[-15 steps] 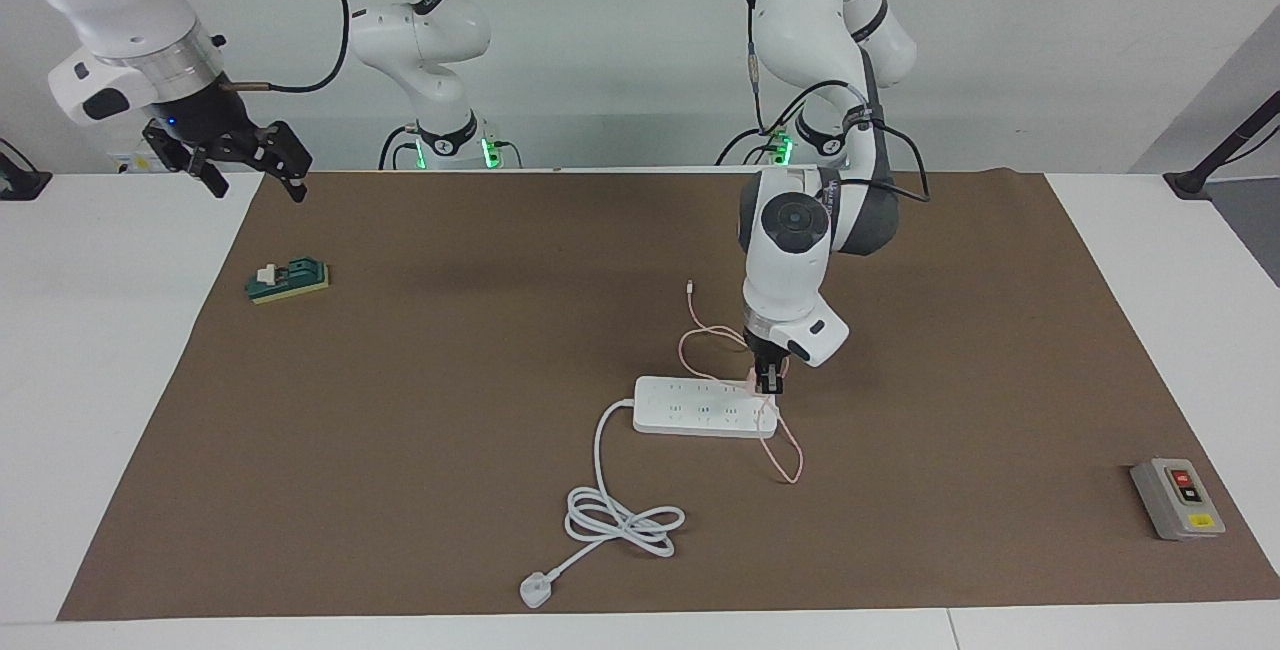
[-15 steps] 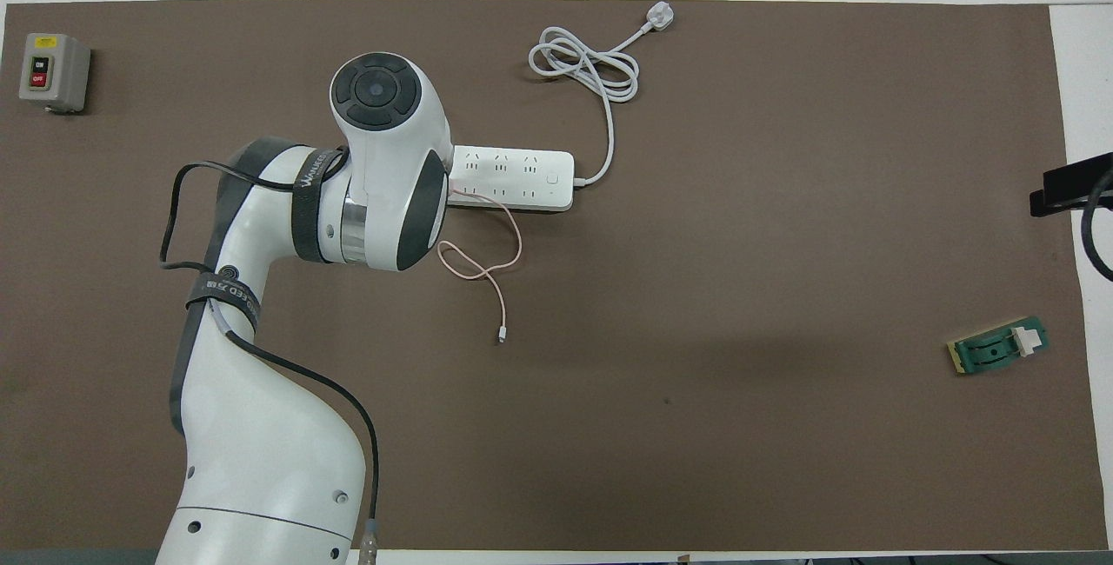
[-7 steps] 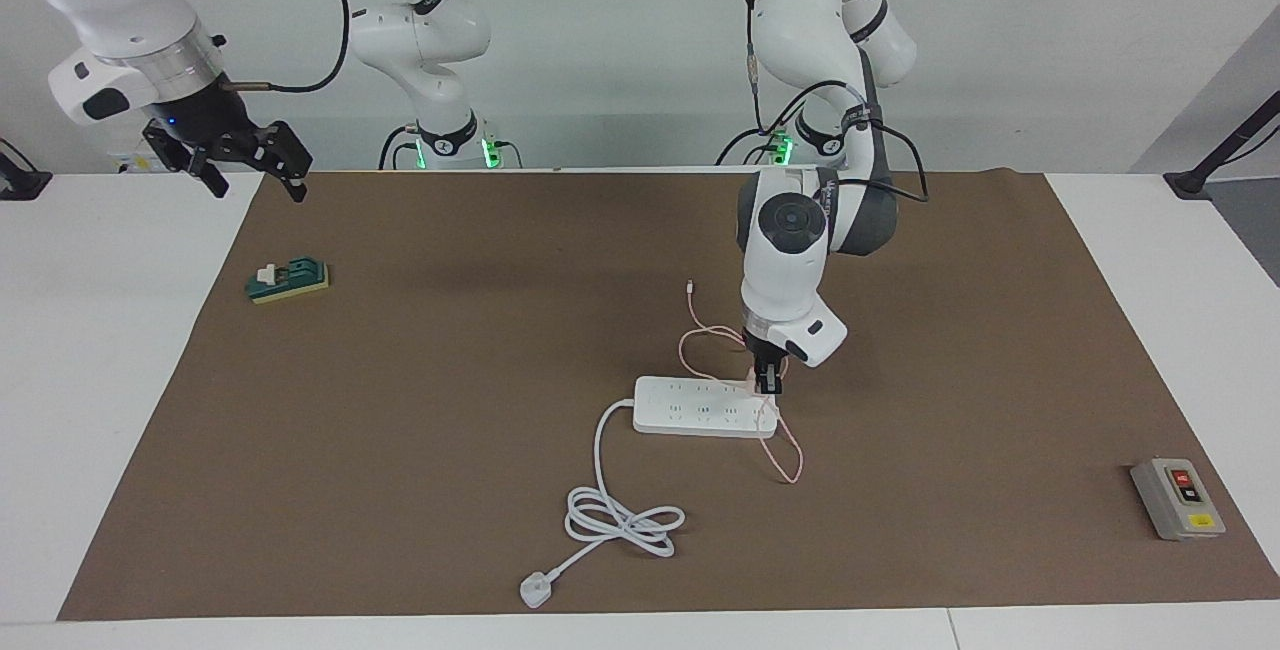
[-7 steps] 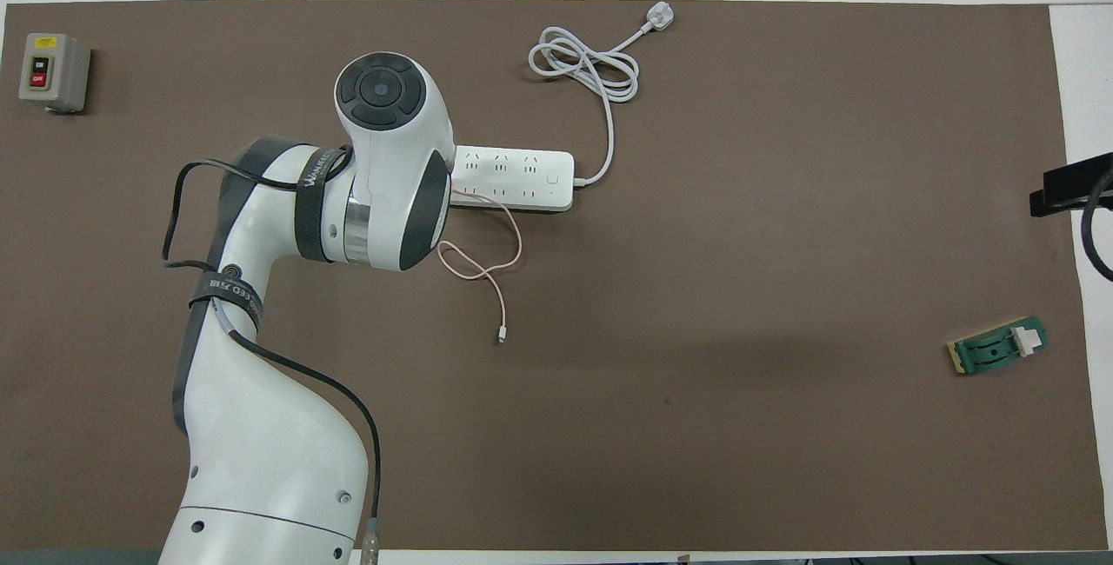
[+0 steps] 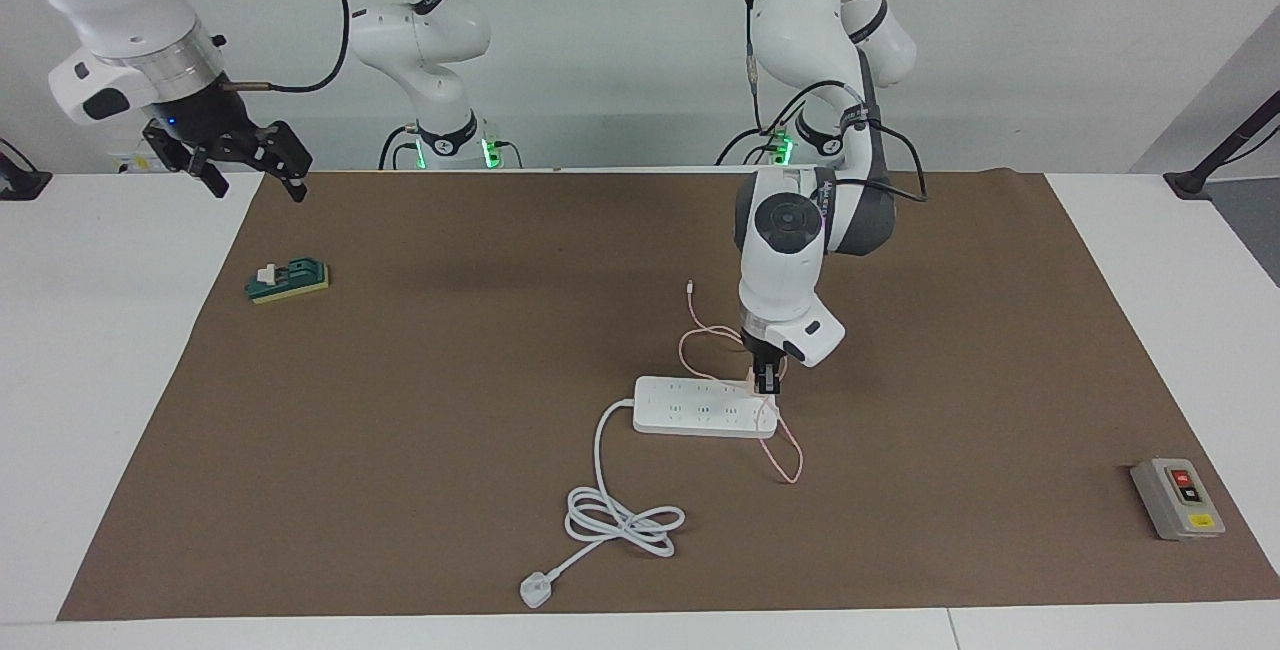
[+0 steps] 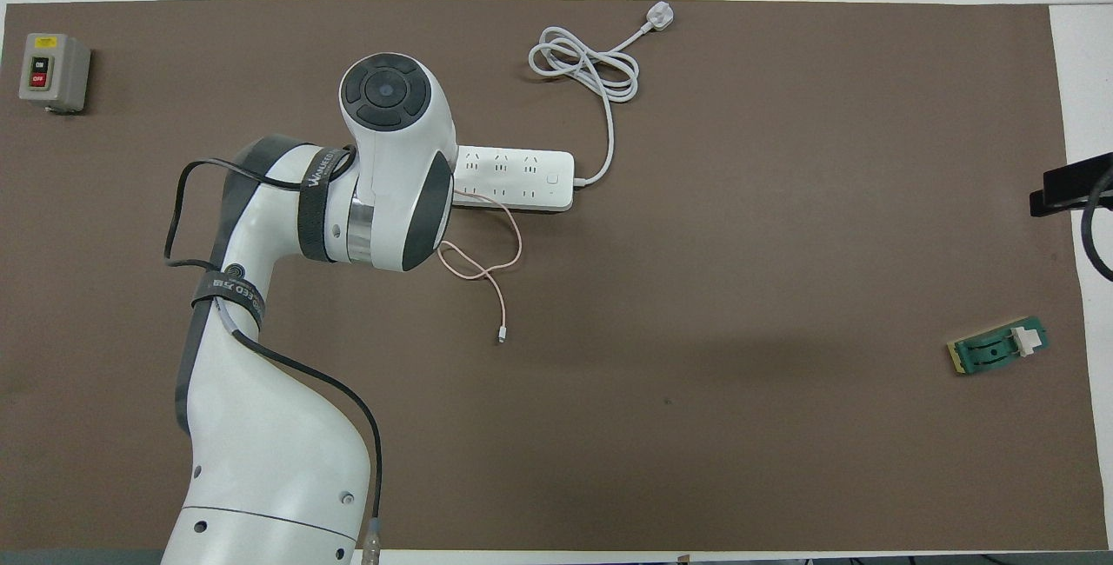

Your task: Plug charger into power strip

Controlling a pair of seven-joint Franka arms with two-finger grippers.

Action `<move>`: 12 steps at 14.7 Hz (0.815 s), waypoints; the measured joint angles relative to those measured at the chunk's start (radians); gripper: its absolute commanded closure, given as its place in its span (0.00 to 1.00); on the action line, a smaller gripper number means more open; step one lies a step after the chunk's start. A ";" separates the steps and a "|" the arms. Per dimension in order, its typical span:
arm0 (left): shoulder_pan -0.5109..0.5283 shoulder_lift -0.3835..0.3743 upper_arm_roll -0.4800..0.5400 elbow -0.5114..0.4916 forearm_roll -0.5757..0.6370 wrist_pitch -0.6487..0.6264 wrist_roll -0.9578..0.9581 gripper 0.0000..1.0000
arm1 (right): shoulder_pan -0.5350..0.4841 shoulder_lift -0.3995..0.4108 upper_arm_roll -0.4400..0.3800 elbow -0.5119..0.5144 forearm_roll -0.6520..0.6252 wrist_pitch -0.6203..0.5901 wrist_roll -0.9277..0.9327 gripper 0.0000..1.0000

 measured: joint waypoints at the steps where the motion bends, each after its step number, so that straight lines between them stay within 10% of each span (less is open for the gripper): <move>1: 0.000 0.000 0.000 0.000 0.001 0.000 0.000 1.00 | 0.000 0.000 0.000 0.000 0.000 0.000 0.000 0.00; 12: -0.001 0.015 -0.003 0.003 0.004 0.006 -0.001 1.00 | 0.000 0.000 0.000 0.000 0.000 0.000 0.000 0.00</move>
